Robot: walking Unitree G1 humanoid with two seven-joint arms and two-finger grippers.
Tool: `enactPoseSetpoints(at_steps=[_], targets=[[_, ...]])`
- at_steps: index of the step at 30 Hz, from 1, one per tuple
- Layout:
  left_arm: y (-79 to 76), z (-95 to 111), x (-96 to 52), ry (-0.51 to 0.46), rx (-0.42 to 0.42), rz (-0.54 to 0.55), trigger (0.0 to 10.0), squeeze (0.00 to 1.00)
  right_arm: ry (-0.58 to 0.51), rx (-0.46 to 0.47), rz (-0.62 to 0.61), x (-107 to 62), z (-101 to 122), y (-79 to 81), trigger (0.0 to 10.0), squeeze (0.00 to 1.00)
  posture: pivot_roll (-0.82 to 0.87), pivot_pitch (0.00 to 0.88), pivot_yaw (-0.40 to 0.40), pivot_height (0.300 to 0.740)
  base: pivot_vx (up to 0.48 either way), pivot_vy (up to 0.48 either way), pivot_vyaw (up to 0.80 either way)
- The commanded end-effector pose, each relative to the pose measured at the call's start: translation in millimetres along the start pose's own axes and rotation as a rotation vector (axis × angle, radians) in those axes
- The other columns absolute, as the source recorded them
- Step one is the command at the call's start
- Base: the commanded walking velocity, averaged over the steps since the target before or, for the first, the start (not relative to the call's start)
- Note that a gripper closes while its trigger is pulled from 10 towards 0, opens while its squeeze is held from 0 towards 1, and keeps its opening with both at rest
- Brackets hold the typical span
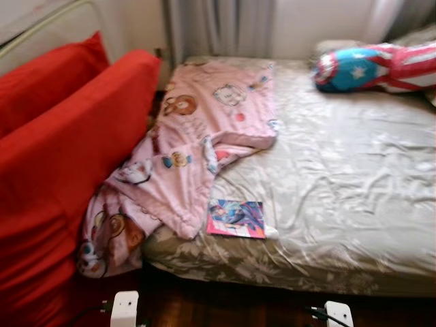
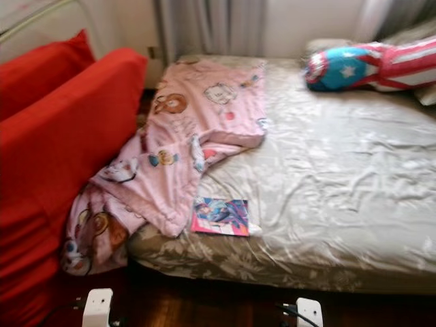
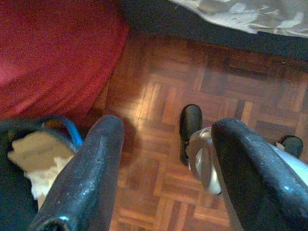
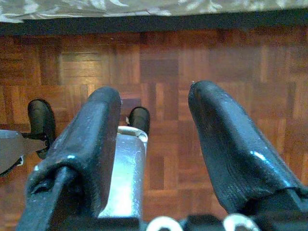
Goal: Clean up the room
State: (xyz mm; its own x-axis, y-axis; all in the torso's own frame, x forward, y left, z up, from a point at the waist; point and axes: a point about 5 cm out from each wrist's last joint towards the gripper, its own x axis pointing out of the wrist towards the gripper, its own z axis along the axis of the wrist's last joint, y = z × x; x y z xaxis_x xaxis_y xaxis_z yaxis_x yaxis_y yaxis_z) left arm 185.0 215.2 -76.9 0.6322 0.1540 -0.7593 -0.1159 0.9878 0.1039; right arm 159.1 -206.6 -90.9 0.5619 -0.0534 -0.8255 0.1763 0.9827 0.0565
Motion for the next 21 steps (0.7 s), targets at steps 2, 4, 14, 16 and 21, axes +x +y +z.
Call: enactPoseSetpoints(at_steps=[2,4,14,16,21], targets=[[-0.8,-7.1,-1.5,0.022,-0.005,-0.007,10.0,0.0,0.025,-0.017,0.0,-1.6,-6.7,-2.9,10.0,0.0,-0.01,0.063,-0.024,0.74,0.0,0.0,0.8],[-1.4,-7.1,-1.5,0.021,-0.004,-0.008,10.0,0.0,0.024,-0.017,-0.003,-1.8,-6.6,-3.7,10.0,0.0,-0.01,0.065,-0.025,0.74,0.0,0.0,0.8],[-2.2,-7.8,-1.7,0.024,0.001,-0.011,10.0,0.0,0.023,-0.012,-0.012,-2.1,-7.0,-5.4,10.0,0.0,-0.01,0.076,-0.03,0.74,0.0,0.0,0.61],[-1.7,-7.7,-1.6,0.025,0.006,-0.011,10.0,0.0,0.021,-0.009,-0.004,-2.1,-7.0,-4.6,10.0,0.0,0.0,0.078,-0.03,0.74,0.0,0.0,0.0],[-0.3,-7.1,-1.5,0.024,0.015,-0.009,10.0,0.0,0.023,-0.008,-0.002,-1.8,-7.1,-3.1,10.0,0.0,-0.01,0.079,-0.023,0.74,0.0,0.0,0.0]])
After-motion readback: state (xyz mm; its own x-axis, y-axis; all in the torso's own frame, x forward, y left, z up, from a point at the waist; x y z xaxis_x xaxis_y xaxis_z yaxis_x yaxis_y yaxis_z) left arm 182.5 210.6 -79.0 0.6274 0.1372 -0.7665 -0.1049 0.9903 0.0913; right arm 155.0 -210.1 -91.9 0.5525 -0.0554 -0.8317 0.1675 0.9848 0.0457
